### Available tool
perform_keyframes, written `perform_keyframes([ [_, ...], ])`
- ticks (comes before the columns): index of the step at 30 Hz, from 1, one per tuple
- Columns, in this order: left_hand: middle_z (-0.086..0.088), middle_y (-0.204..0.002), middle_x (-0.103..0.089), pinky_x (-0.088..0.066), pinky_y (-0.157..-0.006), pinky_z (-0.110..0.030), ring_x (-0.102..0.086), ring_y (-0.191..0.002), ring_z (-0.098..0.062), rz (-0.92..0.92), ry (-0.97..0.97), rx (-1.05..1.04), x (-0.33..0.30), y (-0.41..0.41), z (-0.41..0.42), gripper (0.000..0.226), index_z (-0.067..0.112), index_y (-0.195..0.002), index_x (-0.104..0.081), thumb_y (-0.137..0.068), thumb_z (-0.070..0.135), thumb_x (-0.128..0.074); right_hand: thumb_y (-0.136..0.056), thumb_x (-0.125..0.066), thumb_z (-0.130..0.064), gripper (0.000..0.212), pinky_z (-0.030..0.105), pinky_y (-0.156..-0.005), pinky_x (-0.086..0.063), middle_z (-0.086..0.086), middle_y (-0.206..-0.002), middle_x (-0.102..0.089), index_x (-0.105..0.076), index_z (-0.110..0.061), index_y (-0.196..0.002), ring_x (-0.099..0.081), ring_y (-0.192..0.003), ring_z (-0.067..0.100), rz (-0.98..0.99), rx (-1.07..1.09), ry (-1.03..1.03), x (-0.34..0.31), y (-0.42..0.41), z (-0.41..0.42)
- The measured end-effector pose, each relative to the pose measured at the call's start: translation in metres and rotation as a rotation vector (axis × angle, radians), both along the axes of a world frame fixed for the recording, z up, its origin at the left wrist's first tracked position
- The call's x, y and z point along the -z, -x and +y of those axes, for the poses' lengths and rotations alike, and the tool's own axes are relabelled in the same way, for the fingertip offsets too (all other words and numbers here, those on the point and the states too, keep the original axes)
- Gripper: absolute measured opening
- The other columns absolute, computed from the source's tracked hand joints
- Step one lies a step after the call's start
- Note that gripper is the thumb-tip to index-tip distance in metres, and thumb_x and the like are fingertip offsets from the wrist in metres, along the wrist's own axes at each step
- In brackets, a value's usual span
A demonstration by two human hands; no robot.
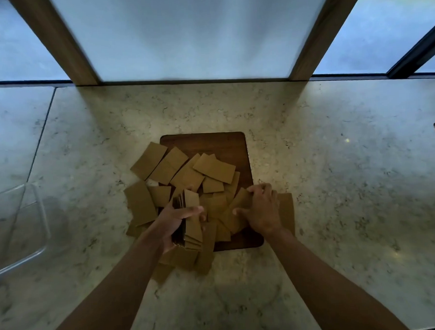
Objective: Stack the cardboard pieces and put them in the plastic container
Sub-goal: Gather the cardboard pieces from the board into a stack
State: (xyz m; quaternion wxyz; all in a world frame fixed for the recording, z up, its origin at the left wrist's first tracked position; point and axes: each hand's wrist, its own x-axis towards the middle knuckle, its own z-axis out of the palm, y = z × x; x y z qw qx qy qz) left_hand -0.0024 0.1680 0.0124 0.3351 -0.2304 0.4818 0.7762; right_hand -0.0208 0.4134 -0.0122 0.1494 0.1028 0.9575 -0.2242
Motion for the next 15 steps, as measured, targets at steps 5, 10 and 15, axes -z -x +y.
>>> perform_keyframes([
  [5, -0.017, -0.101, -0.070, -0.061, -0.060, -0.039, -0.072, -0.079, -0.029, -0.012, 0.148, 0.031, -0.009, -0.005, -0.005, 0.060, 0.017, -0.135, -0.056, -0.084, 0.039, -0.080, -0.093, -0.071, -0.024, 0.028, 0.013, -0.061, -0.050, 0.000, -0.112, -0.063, -0.059, -0.019, -0.118, -0.065, -0.100, 0.019, 0.080, 0.301, 0.612, -0.041, 0.004, 0.011],
  [10, -0.015, -0.102, -0.082, -0.065, -0.069, -0.041, -0.080, -0.090, -0.033, -0.071, 0.155, 0.288, -0.007, -0.017, 0.006, 0.047, 0.022, -0.121, -0.066, -0.080, 0.026, -0.087, -0.097, -0.064, -0.024, 0.016, 0.026, -0.081, -0.058, -0.005, -0.115, -0.069, -0.069, -0.031, -0.111, -0.067, -0.100, 0.006, -0.123, -0.049, 0.716, -0.047, -0.028, -0.045],
  [15, -0.033, -0.116, -0.073, -0.062, -0.075, -0.051, -0.076, -0.094, -0.045, -0.112, -0.013, -0.008, 0.009, -0.034, -0.032, 0.058, 0.019, -0.136, -0.057, -0.084, -0.003, -0.069, -0.097, -0.063, -0.038, 0.034, 0.032, -0.088, -0.045, 0.007, -0.121, -0.059, -0.063, -0.014, -0.122, -0.059, -0.113, 0.026, 0.016, 0.255, 0.174, -0.018, -0.029, -0.056],
])
